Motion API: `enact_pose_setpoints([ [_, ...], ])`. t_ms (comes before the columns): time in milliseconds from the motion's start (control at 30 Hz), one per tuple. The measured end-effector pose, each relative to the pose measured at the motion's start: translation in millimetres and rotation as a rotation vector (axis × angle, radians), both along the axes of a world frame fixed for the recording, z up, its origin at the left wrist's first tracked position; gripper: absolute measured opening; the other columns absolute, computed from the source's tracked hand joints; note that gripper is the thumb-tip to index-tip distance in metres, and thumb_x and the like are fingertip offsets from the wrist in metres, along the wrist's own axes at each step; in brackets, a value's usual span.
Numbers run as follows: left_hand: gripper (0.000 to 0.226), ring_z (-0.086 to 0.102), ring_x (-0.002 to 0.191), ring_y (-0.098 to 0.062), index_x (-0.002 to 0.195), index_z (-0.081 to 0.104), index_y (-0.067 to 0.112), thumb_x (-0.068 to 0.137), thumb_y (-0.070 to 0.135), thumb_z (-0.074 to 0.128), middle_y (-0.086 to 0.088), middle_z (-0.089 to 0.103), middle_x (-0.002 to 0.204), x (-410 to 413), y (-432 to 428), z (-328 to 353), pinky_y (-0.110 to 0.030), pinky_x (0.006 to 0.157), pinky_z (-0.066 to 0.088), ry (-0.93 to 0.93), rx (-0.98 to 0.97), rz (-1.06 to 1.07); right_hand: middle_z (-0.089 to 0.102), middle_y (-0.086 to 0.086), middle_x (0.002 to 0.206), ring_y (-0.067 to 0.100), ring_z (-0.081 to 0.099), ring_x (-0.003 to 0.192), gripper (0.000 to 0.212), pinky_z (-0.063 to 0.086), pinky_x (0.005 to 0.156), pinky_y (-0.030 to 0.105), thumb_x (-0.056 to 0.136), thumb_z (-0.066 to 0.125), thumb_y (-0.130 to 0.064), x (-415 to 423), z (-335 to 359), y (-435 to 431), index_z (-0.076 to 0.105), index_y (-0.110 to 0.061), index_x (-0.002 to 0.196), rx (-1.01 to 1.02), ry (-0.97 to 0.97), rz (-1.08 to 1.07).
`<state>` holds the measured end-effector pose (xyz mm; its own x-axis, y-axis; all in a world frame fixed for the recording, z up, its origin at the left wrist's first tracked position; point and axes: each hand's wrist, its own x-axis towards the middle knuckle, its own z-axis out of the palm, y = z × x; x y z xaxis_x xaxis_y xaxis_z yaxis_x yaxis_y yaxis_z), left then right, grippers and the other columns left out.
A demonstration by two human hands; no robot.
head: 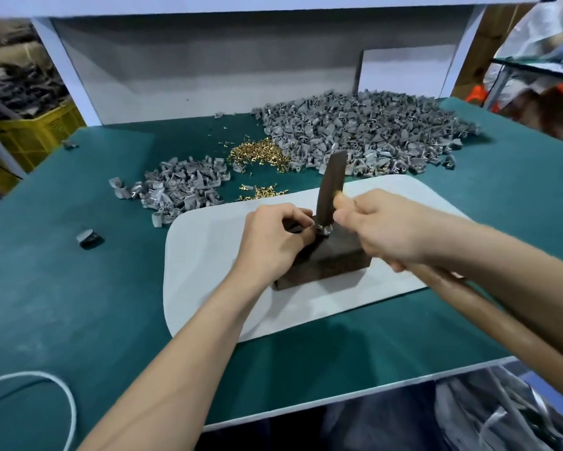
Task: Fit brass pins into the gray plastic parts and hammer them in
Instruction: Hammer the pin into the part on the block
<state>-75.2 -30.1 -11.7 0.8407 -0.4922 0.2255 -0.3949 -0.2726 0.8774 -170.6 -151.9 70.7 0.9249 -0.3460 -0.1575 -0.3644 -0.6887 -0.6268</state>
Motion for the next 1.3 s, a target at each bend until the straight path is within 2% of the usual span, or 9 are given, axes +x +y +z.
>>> enact_pose_setpoints([
  [133, 0.018, 0.065, 0.082, 0.0, 0.07, 0.068, 0.017, 0.077, 0.002, 0.073, 0.002, 0.071, 0.093, 2, 0, -1, -0.007, 0.077, 0.048, 0.003, -0.012, 0.002, 0.039, 0.004, 0.04, 0.017, 0.036, 0.024, 0.037, 0.028, 0.029, 0.017, 0.101, 0.037, -0.028, 3, 4, -3, 0.04, -0.011, 0.067, 0.001, -0.072, 0.01],
  [233, 0.016, 0.067, 0.085, -0.004, 0.071, 0.069, 0.018, 0.077, 0.005, 0.075, 0.001, 0.072, 0.095, 1, 1, -1, -0.015, 0.082, 0.051, -0.008, 0.007, 0.002, 0.041, 0.008, 0.042, 0.019, 0.038, 0.027, 0.036, 0.03, 0.031, 0.019, 0.101, 0.037, -0.026, 1, 1, -2, 0.04, -0.009, 0.069, 0.039, -0.002, 0.015],
  [333, 0.024, 0.066, 0.088, -0.002, 0.064, 0.066, 0.026, 0.077, 0.007, 0.074, 0.007, 0.07, 0.092, 0, 0, 0, -0.019, 0.085, 0.051, -0.008, -0.004, 0.008, 0.033, -0.002, 0.033, 0.014, 0.03, 0.022, 0.033, 0.025, 0.032, 0.012, 0.101, 0.038, -0.03, -3, 10, -12, 0.04, -0.012, 0.073, 0.235, -0.154, -0.046],
  [400, 0.022, 0.066, 0.089, -0.003, 0.064, 0.068, 0.026, 0.077, 0.009, 0.073, 0.008, 0.07, 0.093, 0, -1, -1, -0.022, 0.087, 0.051, 0.019, -0.025, 0.012, 0.031, -0.002, 0.032, 0.013, 0.026, 0.023, 0.034, 0.026, 0.034, 0.011, 0.1, 0.039, -0.033, -3, 18, -17, 0.04, -0.013, 0.072, 0.387, -0.239, -0.104],
  [533, 0.017, 0.066, 0.092, -0.005, 0.065, 0.072, 0.022, 0.077, 0.011, 0.072, 0.006, 0.072, 0.096, -2, -1, 0, -0.026, 0.091, 0.05, 0.059, -0.047, 0.011, 0.029, 0.0, 0.035, 0.012, 0.024, 0.026, 0.035, 0.023, 0.036, 0.012, 0.1, 0.04, -0.036, -6, 7, -25, 0.041, -0.012, 0.074, 0.563, -0.191, -0.131],
  [800, 0.017, 0.065, 0.094, -0.003, 0.062, 0.071, 0.024, 0.077, 0.015, 0.072, 0.008, 0.072, 0.098, -2, -1, -1, -0.027, 0.095, 0.048, 0.084, -0.044, 0.019, 0.031, -0.001, 0.038, 0.014, 0.025, 0.028, 0.037, 0.023, 0.036, 0.016, 0.099, 0.04, -0.041, -13, -7, -33, 0.043, -0.012, 0.076, 0.54, -0.128, -0.091],
  [967, 0.019, 0.065, 0.095, -0.009, 0.064, 0.068, 0.023, 0.078, 0.012, 0.071, 0.007, 0.072, 0.097, -3, -2, 0, -0.03, 0.094, 0.05, 0.067, -0.034, 0.02, 0.032, 0.0, 0.038, 0.014, 0.027, 0.026, 0.04, 0.024, 0.036, 0.016, 0.099, 0.038, -0.042, -11, -11, -27, 0.045, -0.01, 0.075, 0.486, -0.103, -0.012],
  [1133, 0.014, 0.063, 0.088, 0.002, 0.067, 0.061, 0.024, 0.076, 0.015, 0.067, 0.012, 0.072, 0.089, -7, 0, 2, -0.017, 0.08, 0.046, -0.108, 0.02, 0.075, 0.034, 0.001, 0.037, 0.015, 0.029, 0.025, 0.041, 0.025, 0.034, 0.014, 0.1, 0.036, -0.039, -5, -20, -23, 0.047, -0.007, 0.076, 0.446, -0.09, -0.02],
  [1300, 0.01, 0.061, 0.082, -0.001, 0.076, 0.057, 0.017, 0.077, 0.013, 0.065, 0.009, 0.067, 0.077, -9, 1, 5, -0.013, 0.074, 0.042, -0.209, -0.014, 0.101, 0.036, 0.001, 0.037, 0.014, 0.03, 0.024, 0.041, 0.027, 0.035, 0.012, 0.101, 0.036, -0.038, 0, -24, -23, 0.048, -0.007, 0.078, 0.463, -0.059, -0.051],
])
